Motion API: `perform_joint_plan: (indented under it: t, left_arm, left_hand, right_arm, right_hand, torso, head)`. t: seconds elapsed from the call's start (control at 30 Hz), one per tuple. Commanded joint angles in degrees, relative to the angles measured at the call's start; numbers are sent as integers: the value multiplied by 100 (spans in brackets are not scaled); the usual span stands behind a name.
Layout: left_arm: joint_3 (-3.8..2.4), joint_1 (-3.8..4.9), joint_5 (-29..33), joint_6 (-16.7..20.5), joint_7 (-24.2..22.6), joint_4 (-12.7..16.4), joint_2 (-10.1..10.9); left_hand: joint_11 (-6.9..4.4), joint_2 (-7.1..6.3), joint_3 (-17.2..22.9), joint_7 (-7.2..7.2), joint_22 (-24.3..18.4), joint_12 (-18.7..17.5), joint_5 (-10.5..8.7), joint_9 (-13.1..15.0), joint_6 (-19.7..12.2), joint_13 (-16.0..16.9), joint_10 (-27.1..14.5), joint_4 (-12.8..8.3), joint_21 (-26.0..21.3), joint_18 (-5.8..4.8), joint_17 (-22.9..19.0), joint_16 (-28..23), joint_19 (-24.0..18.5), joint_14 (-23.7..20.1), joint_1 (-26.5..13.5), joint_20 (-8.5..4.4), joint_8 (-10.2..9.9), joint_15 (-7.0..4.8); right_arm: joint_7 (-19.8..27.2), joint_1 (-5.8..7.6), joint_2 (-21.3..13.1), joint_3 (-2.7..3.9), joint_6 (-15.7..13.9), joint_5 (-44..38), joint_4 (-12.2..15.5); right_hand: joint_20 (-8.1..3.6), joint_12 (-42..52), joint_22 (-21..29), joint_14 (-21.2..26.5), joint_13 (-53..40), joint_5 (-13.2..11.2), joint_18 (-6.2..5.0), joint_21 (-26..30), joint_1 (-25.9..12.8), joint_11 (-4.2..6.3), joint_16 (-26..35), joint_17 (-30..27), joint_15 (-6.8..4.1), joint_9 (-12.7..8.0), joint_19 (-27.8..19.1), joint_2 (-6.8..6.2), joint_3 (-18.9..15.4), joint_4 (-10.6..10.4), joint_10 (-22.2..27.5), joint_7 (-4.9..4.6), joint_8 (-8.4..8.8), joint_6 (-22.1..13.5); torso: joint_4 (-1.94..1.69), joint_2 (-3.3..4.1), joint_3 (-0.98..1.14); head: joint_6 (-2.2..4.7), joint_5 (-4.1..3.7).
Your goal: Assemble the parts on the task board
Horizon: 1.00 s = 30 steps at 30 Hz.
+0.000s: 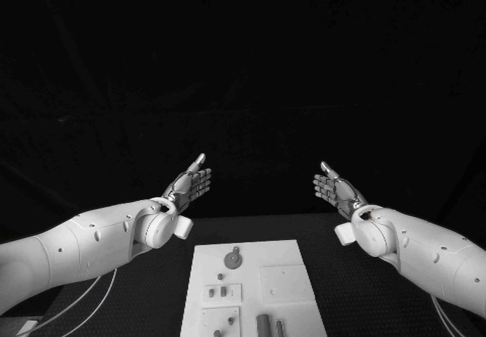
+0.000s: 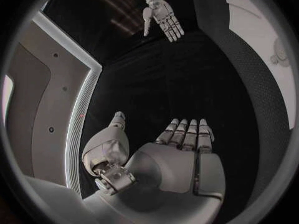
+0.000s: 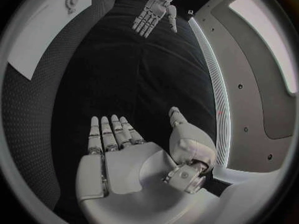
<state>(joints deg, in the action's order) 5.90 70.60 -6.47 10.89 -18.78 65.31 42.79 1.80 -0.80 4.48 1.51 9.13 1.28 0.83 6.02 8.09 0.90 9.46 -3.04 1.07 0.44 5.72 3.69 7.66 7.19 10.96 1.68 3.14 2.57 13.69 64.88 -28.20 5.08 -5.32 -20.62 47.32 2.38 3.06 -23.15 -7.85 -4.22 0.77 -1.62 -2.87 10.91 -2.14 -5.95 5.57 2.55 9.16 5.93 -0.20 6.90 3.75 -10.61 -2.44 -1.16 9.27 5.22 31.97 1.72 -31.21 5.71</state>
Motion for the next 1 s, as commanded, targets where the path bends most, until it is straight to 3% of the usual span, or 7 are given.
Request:
perform_joint_plan:
  t: [0.03,0.23,0.33,0.5,0.67,0.83,1.0]
  left_arm:
    - [-63,-125,135,654,-253,317,18]
    - [-277,-497,343,1735,-597,1187,88]
    - [-363,-649,427,2176,-737,1542,116]
    - [-505,-896,565,2894,-965,2119,162]
    - [-575,-1018,633,3248,-1078,2404,185]
    - [-590,-1044,647,3323,-1102,2464,190]
    - [-590,-1044,647,3323,-1102,2464,190]
  left_hand:
    - [-180,80,-448,-151,-913,-128,-83,-602,-809,-90,-946,304,-107,-44,-572,-369,-766,-719,-1096,-168,-314,-257]
    - [-180,80,-448,-151,-913,-128,-83,-602,-809,-90,-946,304,-107,-44,-572,-369,-766,-719,-1096,-168,-314,-257]
    - [-180,80,-448,-151,-913,-128,-83,-602,-809,-90,-946,304,-107,-44,-572,-369,-766,-719,-1096,-168,-314,-257]
    - [-180,80,-448,-151,-913,-128,-83,-602,-809,-90,-946,304,-107,-44,-572,-369,-766,-719,-1096,-168,-314,-257]
    - [-180,80,-448,-151,-913,-128,-83,-602,-809,-90,-946,304,-107,-44,-572,-369,-766,-719,-1096,-168,-314,-257]
    - [-180,80,-448,-151,-913,-128,-83,-602,-809,-90,-946,304,-107,-44,-572,-369,-766,-719,-1096,-168,-314,-257]
    - [-180,80,-448,-151,-913,-128,-83,-602,-809,-90,-946,304,-107,-44,-572,-369,-766,-719,-1096,-168,-314,-257]
  right_arm:
    - [267,-41,-131,-38,-543,288,389]
    - [642,-161,-555,-169,-1474,783,1471]
    - [801,-212,-734,-225,-1869,993,1929]
    - [1145,-323,-1123,-345,-2723,1448,2921]
    - [1400,-405,-1412,-435,-3358,1785,3658]
    - [1564,-457,-1597,-492,-3765,2001,4130]
    - [1610,-472,-1649,-508,-3879,2062,4263]
  right_hand:
    - [-238,-306,2315,785,422,-77,162,287,-1091,214,595,-557,-255,-916,-593,20,-690,-375,1061,244,116,-927]
    - [-238,-306,2315,785,422,-77,162,287,-1091,214,595,-557,-255,-916,-593,20,-690,-375,1061,244,116,-927]
    - [-238,-306,2315,785,422,-77,162,287,-1091,214,595,-557,-255,-916,-593,20,-690,-375,1061,244,116,-927]
    - [-238,-306,2315,785,422,-77,162,287,-1091,214,595,-557,-255,-916,-593,20,-690,-375,1061,244,116,-927]
    - [-238,-306,2315,785,422,-77,162,287,-1091,214,595,-557,-255,-916,-593,20,-690,-375,1061,244,116,-927]
    - [-238,-306,2315,785,422,-77,162,287,-1091,214,595,-557,-255,-916,-593,20,-690,-375,1061,244,116,-927]
    - [-238,-306,2315,785,422,-77,162,287,-1091,214,595,-557,-255,-916,-593,20,-690,-375,1061,244,116,-927]
  torso:
    - [-246,-37,-82]
    - [-480,-72,-158]
    - [-516,-78,-170]
    - [-522,-79,-172]
    - [-522,-79,-172]
    - [-522,-79,-172]
    - [-522,-79,-172]
  head:
    - [-139,-249]
    - [-289,-522]
    - [-312,-564]
    - [-317,-571]
    - [-317,-571]
    - [-317,-571]
    - [-317,-571]
